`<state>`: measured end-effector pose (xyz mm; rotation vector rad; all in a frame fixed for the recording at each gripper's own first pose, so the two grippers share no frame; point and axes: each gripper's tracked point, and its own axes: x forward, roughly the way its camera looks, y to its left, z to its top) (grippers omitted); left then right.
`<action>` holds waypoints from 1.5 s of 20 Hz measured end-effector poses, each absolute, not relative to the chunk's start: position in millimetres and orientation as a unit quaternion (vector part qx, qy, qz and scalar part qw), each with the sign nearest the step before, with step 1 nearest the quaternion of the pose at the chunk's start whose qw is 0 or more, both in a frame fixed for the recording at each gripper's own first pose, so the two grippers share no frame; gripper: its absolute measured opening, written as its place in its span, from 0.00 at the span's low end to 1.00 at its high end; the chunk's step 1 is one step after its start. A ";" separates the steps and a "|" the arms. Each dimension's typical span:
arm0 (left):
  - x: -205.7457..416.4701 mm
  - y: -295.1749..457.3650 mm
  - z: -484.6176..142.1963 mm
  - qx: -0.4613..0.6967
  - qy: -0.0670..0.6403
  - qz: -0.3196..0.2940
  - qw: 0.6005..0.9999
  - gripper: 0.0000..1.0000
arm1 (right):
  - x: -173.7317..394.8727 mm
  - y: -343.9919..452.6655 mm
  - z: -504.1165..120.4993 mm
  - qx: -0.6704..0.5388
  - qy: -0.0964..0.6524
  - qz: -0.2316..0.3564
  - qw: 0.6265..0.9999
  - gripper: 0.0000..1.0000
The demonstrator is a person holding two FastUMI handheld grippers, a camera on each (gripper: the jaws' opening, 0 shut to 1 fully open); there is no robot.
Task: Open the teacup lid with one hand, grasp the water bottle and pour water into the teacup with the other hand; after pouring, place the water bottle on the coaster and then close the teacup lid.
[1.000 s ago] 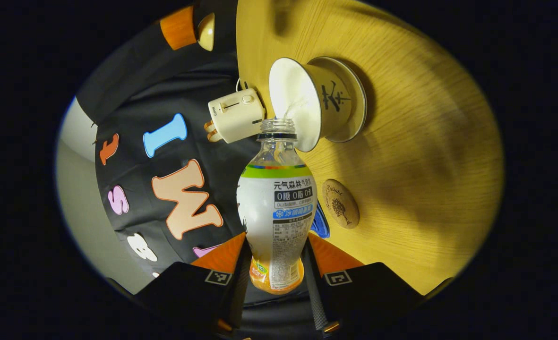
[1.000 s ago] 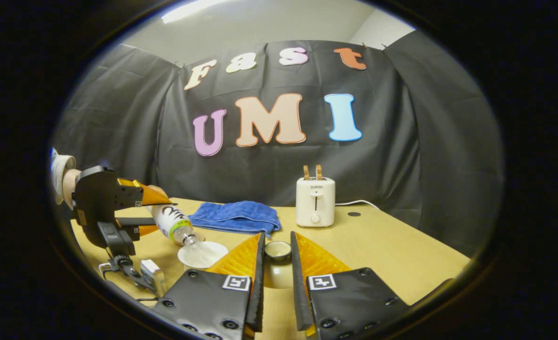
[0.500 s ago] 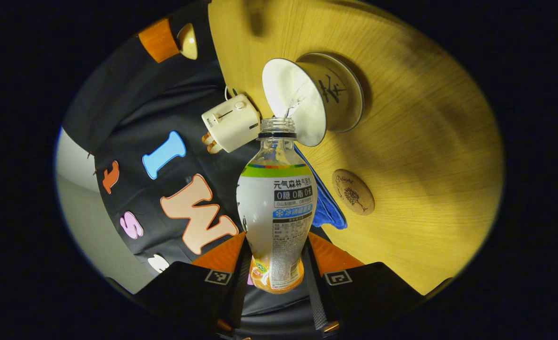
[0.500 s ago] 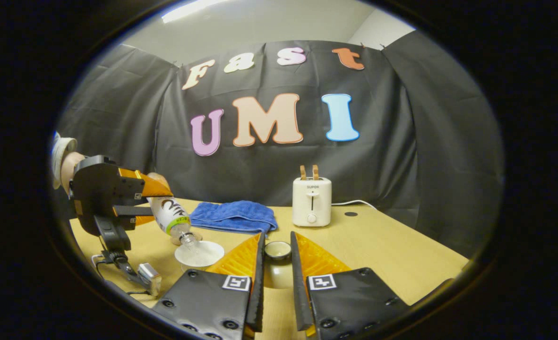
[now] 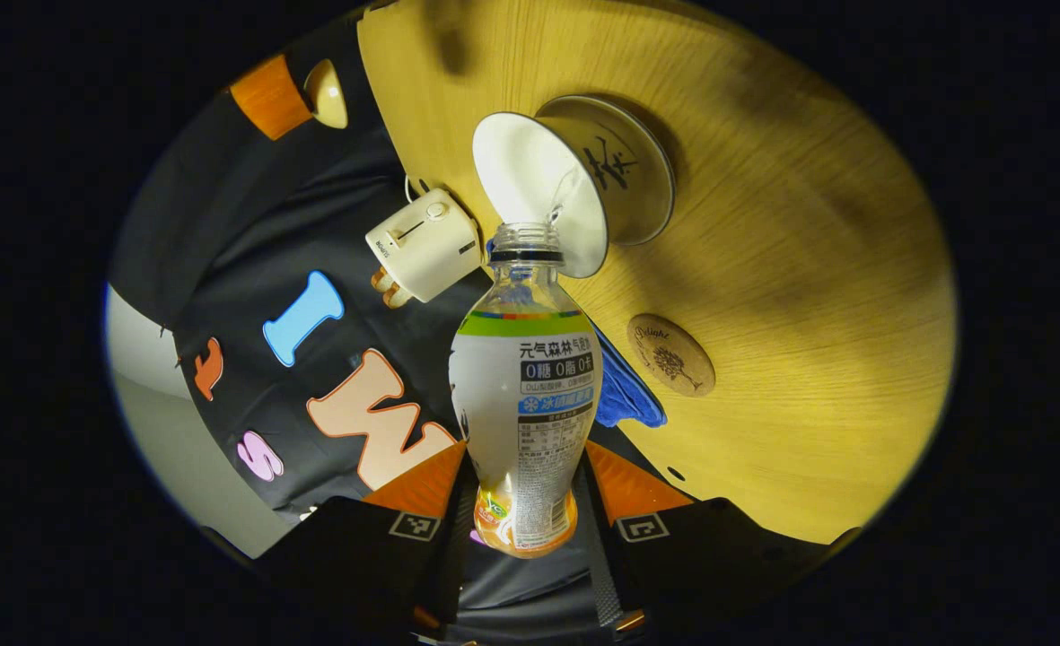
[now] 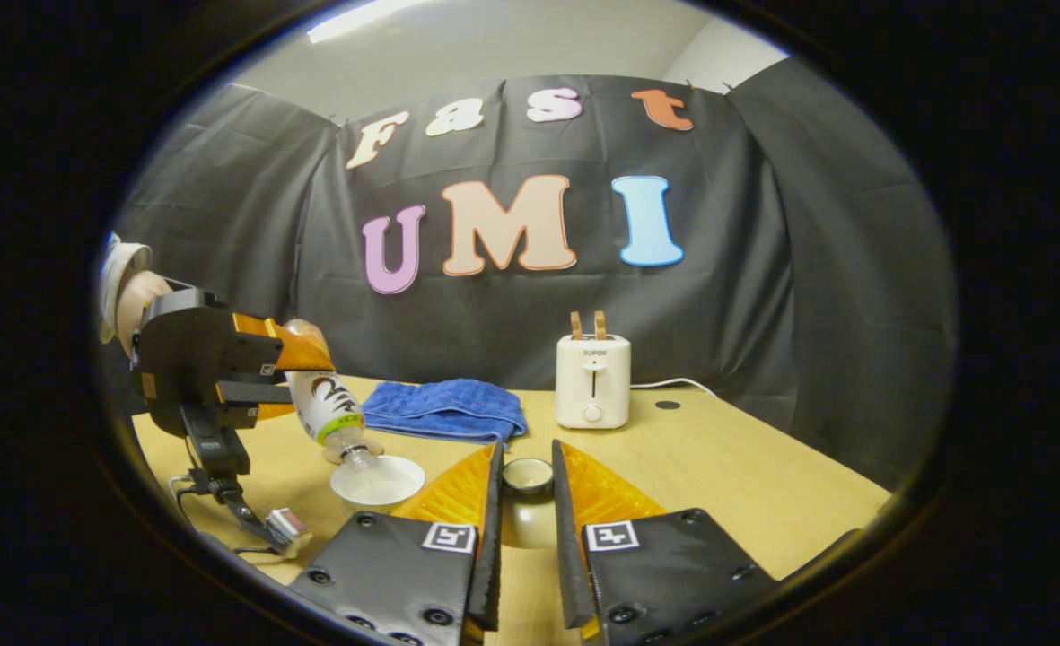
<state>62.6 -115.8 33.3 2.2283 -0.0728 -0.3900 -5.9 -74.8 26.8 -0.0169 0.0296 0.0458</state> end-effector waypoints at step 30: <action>32.1 -106.5 -11.1 0.542 0.053 -0.263 0.796 0.55 | -6.1 -40.2 25.7 -0.009 0.022 0.050 0.998 0.30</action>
